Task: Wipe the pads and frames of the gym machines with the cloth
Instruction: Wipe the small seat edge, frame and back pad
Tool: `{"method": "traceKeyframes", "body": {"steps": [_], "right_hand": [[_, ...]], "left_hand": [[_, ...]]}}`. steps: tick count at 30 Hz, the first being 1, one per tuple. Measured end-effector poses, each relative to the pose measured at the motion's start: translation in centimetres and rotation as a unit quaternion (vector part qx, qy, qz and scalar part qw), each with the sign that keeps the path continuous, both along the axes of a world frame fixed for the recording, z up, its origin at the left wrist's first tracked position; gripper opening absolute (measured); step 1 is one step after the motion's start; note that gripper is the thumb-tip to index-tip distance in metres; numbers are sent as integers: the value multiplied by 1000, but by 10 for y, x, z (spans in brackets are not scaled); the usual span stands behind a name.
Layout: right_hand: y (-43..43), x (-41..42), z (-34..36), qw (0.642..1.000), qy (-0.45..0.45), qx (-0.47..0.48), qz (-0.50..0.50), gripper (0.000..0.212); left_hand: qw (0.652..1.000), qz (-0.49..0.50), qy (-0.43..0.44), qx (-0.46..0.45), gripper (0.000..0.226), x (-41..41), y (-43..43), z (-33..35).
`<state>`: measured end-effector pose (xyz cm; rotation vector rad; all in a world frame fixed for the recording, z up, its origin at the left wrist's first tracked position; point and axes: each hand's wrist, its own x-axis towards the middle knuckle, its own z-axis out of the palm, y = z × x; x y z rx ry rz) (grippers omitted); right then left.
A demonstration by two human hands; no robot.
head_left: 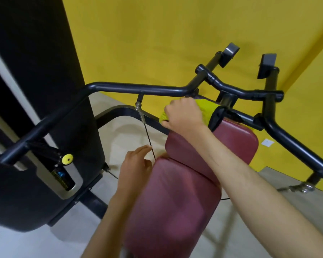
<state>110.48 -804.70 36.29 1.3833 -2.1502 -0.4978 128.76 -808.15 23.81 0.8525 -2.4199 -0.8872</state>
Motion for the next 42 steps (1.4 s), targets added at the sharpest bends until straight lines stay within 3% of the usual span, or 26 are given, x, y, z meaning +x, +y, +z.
{"method": "traceKeyframes", "body": {"steps": [3,4,6,10,14,16,20,22,23,25,27,28,29,31,33,36,39,40,42], "right_hand": [[6,25,-49,988,10,133,71,25],[10,31,-71,976,2,204,79,23],[12,37,-95,969,-27,239,46,23],[-12,18,-76,969,-132,198,-69,24],[-25,-3,-21,993,2,13,-116,50],[-24,-5,-20,995,-22,-6,-97,43],[-1,18,-89,974,-210,20,-78,21],[29,22,-134,937,-345,16,-61,43],[36,24,-144,935,-353,48,3,50],[49,21,-149,904,-409,-49,115,13],[58,15,-130,920,-349,-105,143,16],[68,16,-117,921,-346,-128,127,31],[69,13,-101,944,-254,-158,140,42],[75,-8,-92,963,-112,-197,147,38],[82,-22,-66,960,-49,-241,133,34],[86,-2,-48,965,-67,-251,42,50],[98,30,-111,988,-70,-119,63,40],[107,46,-125,985,-129,-98,57,30],[113,66,-125,939,-319,-119,38,44]], "left_hand": [[1000,13,-8,-21,47,19,-11,-2],[1000,11,-10,-26,46,25,-15,-3],[999,0,-11,-36,43,37,-21,-4],[998,5,2,-62,41,59,-32,-9],[999,8,1,-54,41,69,-37,-15],[999,8,3,-52,40,68,-33,-15],[998,-13,21,-63,40,62,-24,-15],[997,-26,27,-63,39,61,-22,-15],[997,-28,28,-61,38,62,-21,-15],[998,-25,25,-55,38,66,-22,-14],[998,-27,17,-53,37,70,-24,-13],[998,-29,16,-51,37,72,-24,-11],[998,-32,16,-52,37,73,-25,-9],[998,-37,16,-57,35,75,-23,-3],[997,-42,14,-60,32,75,-20,2],[997,-43,22,-58,30,68,-14,4],[996,-64,39,-53,33,59,-2,0],[995,-73,44,-53,34,57,1,-2],[993,-87,42,-63,35,56,4,-5]]}}
